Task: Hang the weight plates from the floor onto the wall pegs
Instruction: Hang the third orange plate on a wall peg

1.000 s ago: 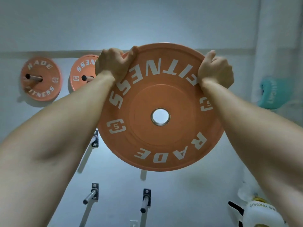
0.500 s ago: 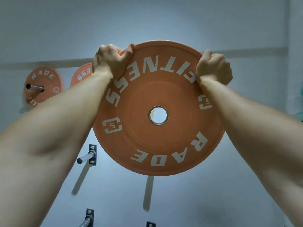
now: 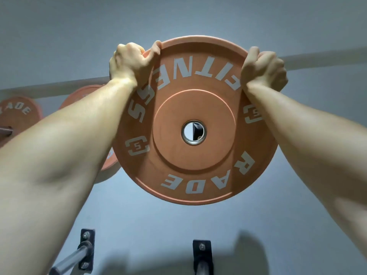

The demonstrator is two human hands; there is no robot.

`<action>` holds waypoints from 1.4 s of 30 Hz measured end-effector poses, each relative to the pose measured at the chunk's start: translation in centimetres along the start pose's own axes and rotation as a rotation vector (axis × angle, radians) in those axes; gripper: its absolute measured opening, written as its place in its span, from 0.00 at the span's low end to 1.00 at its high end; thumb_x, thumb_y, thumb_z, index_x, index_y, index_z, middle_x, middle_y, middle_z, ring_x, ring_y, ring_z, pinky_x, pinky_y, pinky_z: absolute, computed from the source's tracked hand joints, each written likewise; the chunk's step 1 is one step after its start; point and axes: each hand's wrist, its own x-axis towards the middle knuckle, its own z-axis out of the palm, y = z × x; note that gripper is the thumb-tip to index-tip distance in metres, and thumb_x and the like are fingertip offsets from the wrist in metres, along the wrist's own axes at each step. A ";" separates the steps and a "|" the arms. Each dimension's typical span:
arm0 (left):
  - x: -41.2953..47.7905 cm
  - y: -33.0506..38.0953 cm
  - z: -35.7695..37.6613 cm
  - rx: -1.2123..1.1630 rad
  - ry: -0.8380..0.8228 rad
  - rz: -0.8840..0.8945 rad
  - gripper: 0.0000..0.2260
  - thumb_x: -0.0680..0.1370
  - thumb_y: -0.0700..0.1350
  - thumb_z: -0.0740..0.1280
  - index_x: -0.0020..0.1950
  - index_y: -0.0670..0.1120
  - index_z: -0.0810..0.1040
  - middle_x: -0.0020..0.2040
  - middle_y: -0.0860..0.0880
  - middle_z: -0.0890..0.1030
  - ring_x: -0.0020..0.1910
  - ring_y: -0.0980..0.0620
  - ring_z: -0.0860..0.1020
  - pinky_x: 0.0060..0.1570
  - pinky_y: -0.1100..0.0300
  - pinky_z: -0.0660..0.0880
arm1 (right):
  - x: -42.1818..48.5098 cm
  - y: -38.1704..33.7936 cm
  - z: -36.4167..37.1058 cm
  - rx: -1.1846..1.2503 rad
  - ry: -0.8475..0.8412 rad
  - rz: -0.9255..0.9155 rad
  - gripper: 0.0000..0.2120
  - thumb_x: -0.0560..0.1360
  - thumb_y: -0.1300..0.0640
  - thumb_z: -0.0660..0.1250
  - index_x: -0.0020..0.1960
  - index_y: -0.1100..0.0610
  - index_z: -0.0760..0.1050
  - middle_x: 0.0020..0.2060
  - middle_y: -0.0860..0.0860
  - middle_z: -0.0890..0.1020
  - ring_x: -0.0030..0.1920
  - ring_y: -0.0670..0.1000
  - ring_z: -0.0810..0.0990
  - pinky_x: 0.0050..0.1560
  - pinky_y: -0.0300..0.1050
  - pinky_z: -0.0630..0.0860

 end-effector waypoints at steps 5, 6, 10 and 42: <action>2.5 -1.7 6.4 -0.028 0.016 0.008 0.33 0.77 0.71 0.52 0.29 0.43 0.65 0.27 0.45 0.67 0.32 0.39 0.70 0.35 0.53 0.64 | 2.4 0.9 6.4 -0.024 0.072 -0.010 0.22 0.75 0.44 0.48 0.37 0.55 0.74 0.39 0.54 0.80 0.41 0.60 0.78 0.41 0.47 0.68; 2.9 -2.2 7.6 -0.028 0.020 -0.003 0.33 0.77 0.70 0.53 0.29 0.43 0.65 0.27 0.45 0.67 0.33 0.39 0.70 0.35 0.53 0.64 | 2.8 1.1 7.4 -0.027 0.086 -0.012 0.22 0.75 0.43 0.48 0.38 0.54 0.74 0.39 0.54 0.80 0.42 0.60 0.79 0.41 0.47 0.69; 3.8 -3.3 11.1 -0.029 0.034 -0.034 0.32 0.77 0.69 0.54 0.29 0.42 0.65 0.27 0.44 0.64 0.31 0.39 0.67 0.35 0.53 0.62 | 3.5 1.1 10.5 -0.038 0.080 -0.036 0.23 0.75 0.43 0.48 0.37 0.54 0.75 0.39 0.53 0.81 0.42 0.58 0.79 0.40 0.47 0.69; -4.8 -2.5 26.0 0.086 -0.207 0.056 0.31 0.77 0.62 0.56 0.79 0.56 0.61 0.82 0.47 0.55 0.81 0.44 0.50 0.78 0.43 0.46 | 1.8 11.5 20.8 -0.404 -0.369 -0.593 0.35 0.75 0.39 0.47 0.80 0.47 0.55 0.81 0.54 0.53 0.79 0.58 0.51 0.77 0.59 0.49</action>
